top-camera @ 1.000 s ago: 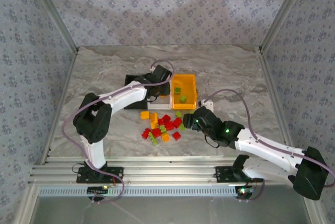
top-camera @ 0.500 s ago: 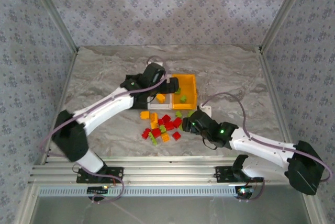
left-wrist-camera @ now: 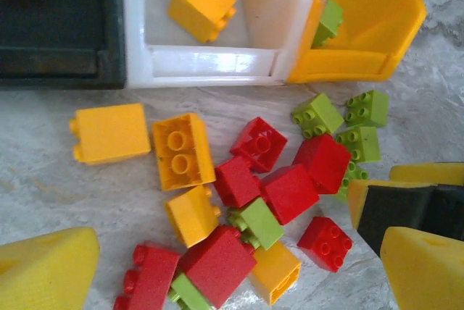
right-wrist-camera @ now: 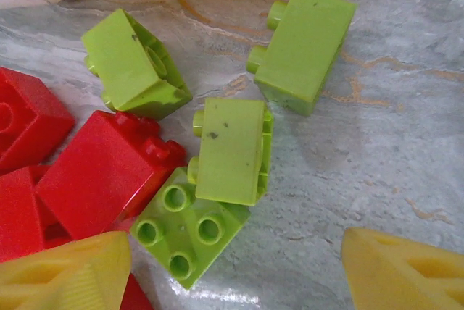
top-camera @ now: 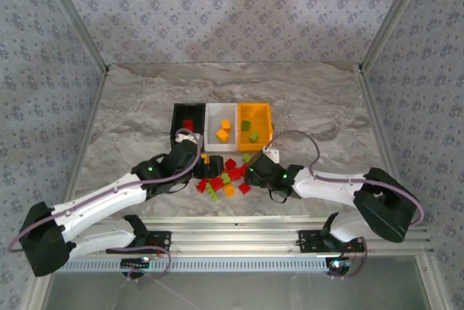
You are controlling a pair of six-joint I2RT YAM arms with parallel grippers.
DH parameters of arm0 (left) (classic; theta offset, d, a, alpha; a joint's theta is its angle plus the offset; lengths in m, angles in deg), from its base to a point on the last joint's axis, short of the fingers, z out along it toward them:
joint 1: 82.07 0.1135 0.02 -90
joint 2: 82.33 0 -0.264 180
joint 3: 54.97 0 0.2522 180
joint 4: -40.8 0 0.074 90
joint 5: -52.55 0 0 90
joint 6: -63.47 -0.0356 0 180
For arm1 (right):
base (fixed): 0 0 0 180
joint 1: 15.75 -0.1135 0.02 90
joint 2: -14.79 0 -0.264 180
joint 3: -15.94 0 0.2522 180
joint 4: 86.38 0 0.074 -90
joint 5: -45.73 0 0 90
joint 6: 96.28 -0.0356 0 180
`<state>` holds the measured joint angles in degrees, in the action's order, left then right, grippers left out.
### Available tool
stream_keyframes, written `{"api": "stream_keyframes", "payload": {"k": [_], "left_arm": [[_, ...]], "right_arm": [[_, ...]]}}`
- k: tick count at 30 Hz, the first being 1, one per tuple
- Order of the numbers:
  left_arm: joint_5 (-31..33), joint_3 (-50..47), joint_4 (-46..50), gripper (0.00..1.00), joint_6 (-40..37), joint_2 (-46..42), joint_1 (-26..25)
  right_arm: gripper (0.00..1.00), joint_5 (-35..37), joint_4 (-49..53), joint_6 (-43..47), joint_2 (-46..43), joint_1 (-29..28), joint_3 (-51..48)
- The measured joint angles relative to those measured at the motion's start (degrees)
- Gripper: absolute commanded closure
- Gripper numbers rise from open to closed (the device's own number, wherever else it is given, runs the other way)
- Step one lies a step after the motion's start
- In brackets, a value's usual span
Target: Sort the legos into containers by color
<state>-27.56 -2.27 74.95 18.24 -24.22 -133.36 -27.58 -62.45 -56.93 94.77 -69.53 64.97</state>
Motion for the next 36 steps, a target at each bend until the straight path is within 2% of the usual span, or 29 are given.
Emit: {"api": "stream_keyframes", "payload": {"k": [5, 12, 14, 17, 21, 28, 36], "left_arm": [[1.6, -2.6, 0.61, 0.01, 1.73, -4.92, 0.0], [2.86, -2.89, 1.7, 0.0, 2.43, -5.38, 0.0], [3.04, -3.32, 1.79, 0.01, 2.54, -6.01, 0.0], [3.06, -4.0, 2.16, 0.01, 2.86, -7.19, 0.0], [3.67, -4.48, 2.21, 0.01, 2.91, -8.22, 0.0], [4.76, -4.72, 2.67, 0.0, 2.91, -8.76, 0.0], [5.44, -5.62, 3.76, 0.0, 2.91, -10.03, 0.0]], "right_arm": [[0.34, 0.7, 0.87, -1.81, 2.58, 0.0, 2.05], [0.39, 3.61, 6.12, -6.78, 0.22, 0.11, 1.51], [0.35, 4.33, 8.41, -7.67, -2.73, 0.28, -0.28], [0.23, 4.76, 10.8, -7.34, -6.62, 0.44, -1.79], [0.23, 4.09, 9.35, -5.55, -6.95, 0.81, -1.55], [0.38, 2.23, 7.15, -4.13, 2.38, 4.72, 1.09], [0.6, 2.73, 8.96, -2.43, 2.64, 5.16, 1.64]]}}
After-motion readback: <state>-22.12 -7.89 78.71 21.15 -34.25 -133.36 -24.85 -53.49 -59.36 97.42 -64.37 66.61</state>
